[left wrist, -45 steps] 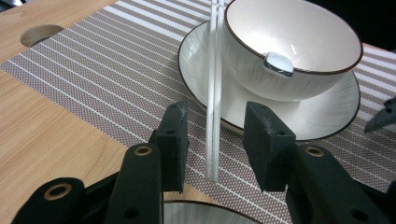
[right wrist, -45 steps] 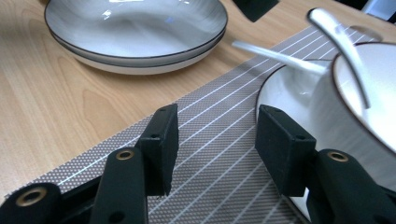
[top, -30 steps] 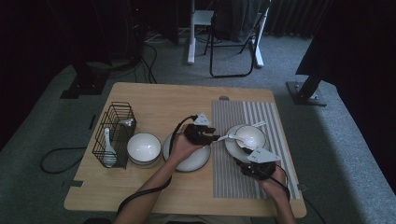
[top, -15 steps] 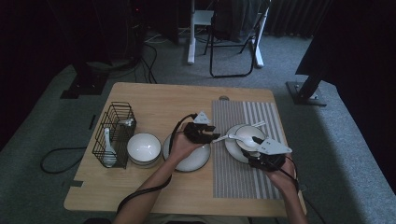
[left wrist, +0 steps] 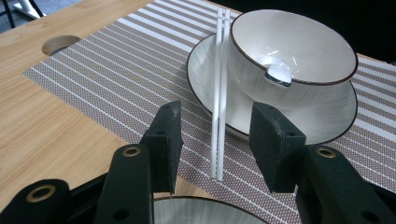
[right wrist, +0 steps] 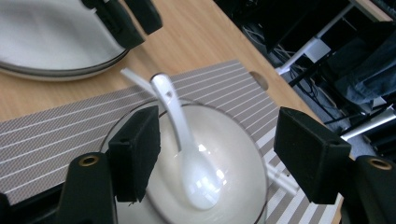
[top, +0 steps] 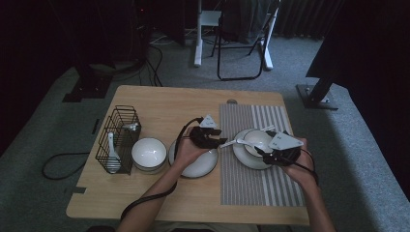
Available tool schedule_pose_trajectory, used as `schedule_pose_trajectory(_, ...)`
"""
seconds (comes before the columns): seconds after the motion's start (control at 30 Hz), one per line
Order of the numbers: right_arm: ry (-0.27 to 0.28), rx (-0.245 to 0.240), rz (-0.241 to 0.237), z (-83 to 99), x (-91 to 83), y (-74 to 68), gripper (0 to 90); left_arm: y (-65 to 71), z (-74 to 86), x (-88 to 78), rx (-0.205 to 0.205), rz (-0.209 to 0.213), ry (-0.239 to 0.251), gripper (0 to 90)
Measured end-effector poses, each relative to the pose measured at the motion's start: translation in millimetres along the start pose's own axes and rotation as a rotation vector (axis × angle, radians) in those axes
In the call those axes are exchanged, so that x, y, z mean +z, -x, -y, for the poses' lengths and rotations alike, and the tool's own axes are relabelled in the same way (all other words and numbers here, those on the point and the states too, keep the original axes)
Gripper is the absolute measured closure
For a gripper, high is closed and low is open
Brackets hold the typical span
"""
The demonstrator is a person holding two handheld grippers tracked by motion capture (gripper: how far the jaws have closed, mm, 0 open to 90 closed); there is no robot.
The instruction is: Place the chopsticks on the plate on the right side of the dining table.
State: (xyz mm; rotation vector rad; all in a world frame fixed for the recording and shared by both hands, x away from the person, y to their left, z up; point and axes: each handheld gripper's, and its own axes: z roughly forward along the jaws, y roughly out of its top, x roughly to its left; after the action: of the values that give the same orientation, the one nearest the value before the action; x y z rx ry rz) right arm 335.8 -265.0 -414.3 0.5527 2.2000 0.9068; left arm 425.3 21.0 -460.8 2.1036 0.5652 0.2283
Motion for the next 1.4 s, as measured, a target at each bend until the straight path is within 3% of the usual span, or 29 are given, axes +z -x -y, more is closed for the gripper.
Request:
schedule_pose_trajectory(0.13,0.011,0.006,0.009,-3.4,5.9,11.5,31.6,-0.1,-0.1,-1.0,0.002,-0.001,0.001,54.6)
schedule_pose_trajectory(0.43,0.057,0.100,0.070,-0.1,19.4,31.9,32.7,3.2,3.1,-0.2,0.020,-0.027,-0.008,54.7)
schedule_pose_trajectory(0.73,0.029,0.107,0.051,0.1,39.0,45.6,36.9,4.8,4.0,4.7,0.021,-0.026,-0.018,53.3)
schedule_pose_trajectory(0.9,0.011,0.133,0.032,2.8,50.3,57.9,37.6,5.4,3.7,5.5,0.024,-0.024,-0.016,52.7)
schedule_pose_trajectory(1.13,-0.014,0.170,0.043,7.2,66.9,66.5,37.8,6.8,2.5,7.9,0.034,-0.023,-0.010,52.8)
schedule_pose_trajectory(1.27,0.005,0.242,0.053,12.3,71.0,75.9,38.4,7.7,2.3,8.9,0.040,-0.021,-0.011,53.5)
schedule_pose_trajectory(1.4,-0.020,0.278,0.074,19.9,75.8,83.5,38.7,8.2,2.5,9.3,0.043,-0.022,-0.015,53.8)
